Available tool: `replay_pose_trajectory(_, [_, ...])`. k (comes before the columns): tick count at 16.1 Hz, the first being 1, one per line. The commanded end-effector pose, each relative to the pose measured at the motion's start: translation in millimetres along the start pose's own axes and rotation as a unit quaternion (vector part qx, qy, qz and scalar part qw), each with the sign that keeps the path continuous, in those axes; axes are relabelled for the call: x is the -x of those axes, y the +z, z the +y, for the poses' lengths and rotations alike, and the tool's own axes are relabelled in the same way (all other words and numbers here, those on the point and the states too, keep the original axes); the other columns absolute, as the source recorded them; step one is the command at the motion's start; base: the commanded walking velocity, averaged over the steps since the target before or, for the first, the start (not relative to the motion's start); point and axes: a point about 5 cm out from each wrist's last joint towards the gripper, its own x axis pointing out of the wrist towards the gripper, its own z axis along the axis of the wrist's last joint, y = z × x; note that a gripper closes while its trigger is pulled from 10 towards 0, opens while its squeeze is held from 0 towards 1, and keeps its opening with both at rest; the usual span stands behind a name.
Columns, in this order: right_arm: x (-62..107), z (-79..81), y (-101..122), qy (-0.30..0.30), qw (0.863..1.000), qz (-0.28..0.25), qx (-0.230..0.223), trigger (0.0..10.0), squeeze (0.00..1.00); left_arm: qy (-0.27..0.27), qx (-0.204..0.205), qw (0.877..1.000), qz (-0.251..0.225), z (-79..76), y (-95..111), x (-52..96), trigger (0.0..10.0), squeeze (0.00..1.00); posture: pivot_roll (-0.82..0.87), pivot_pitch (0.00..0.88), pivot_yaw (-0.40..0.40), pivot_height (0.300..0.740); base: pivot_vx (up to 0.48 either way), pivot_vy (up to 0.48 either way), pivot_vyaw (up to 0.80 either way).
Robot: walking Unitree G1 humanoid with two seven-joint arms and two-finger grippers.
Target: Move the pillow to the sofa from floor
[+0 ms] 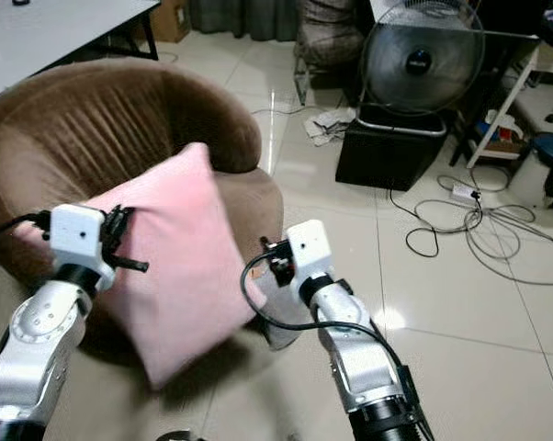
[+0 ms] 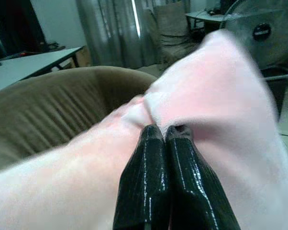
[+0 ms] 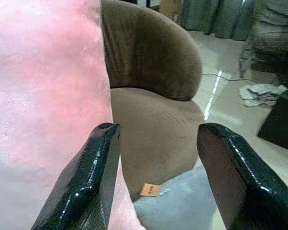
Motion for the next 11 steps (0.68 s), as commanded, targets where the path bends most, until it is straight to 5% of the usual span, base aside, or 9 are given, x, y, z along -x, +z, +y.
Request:
replay_pose_trajectory(1, [0.6, -8.8, 11, -0.021, 1.0, -0.014, 0.014, 10.0, 0.0, -0.006, 0.013, 0.999, -0.035, -2.4, 11, -10.5, 0.0, 0.0, 0.05, 0.0, 0.058, 0.74, 0.0, 0.0, 0.0])
replay_pose_trajectory(5, [9.9, -30.0, 16, -0.064, 0.998, -0.015, 0.023, 10.0, 0.0, -0.015, 0.029, 0.999, -0.032, -14.7, 7, -18.2, 0.0, 0.0, 0.0, 0.0, 0.086, 0.74, 0.0, 0.0, 0.0])
replay_pose_trajectory(7, [25.2, -50.3, 24, -0.093, 0.995, -0.015, 0.034, 10.0, 0.0, -0.037, 0.032, 0.998, -0.029, -36.4, -1, -22.3, 0.0, 0.0, -0.09, 0.0, 0.059, 0.74, 0.0, 0.0, 0.0])
replay_pose_trajectory(11, [50.5, -75.6, 50, -0.12, 0.99, 0.002, 0.076, 10.0, 0.0, -0.012, 0.043, 0.998, -0.047, -47.6, -1, -29.2, 0.0, 0.0, -0.15, 0.0, -0.09, 0.74, 0.0, 0.0, 0.0])
